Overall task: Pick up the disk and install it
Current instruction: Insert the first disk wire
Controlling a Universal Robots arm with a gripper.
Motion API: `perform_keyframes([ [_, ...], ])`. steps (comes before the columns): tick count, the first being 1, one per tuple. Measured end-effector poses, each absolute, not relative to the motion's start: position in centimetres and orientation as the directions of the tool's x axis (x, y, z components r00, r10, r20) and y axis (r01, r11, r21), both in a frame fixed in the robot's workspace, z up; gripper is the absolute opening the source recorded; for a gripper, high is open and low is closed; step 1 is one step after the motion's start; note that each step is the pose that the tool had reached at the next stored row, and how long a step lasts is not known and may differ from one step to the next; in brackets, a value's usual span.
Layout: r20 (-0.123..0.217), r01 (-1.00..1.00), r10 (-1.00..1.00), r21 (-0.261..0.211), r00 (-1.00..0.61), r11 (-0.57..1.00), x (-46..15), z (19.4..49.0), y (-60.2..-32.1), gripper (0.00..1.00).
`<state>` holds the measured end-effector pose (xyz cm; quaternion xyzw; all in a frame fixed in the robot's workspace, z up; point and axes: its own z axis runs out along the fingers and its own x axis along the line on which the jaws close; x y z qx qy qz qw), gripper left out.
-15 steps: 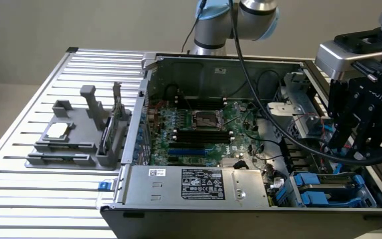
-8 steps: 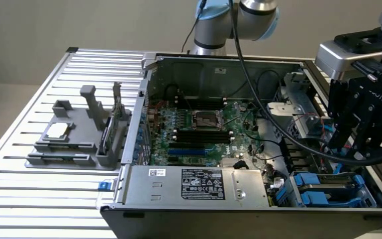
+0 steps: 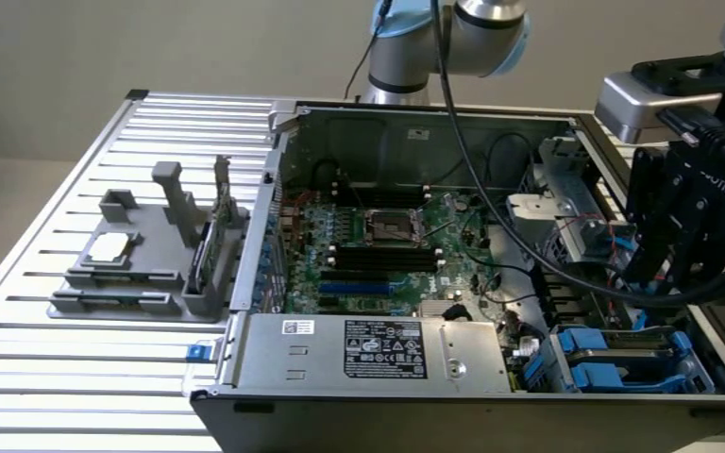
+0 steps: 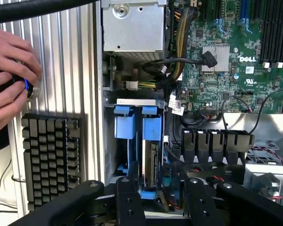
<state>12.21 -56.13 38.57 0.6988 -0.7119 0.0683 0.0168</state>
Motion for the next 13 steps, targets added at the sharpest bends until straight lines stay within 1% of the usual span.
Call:
perform_keyframes([
  [13,0.120,-0.973,-0.967,-0.074,-0.224,0.217,12.21,38.58,-56.13,0.41],
])
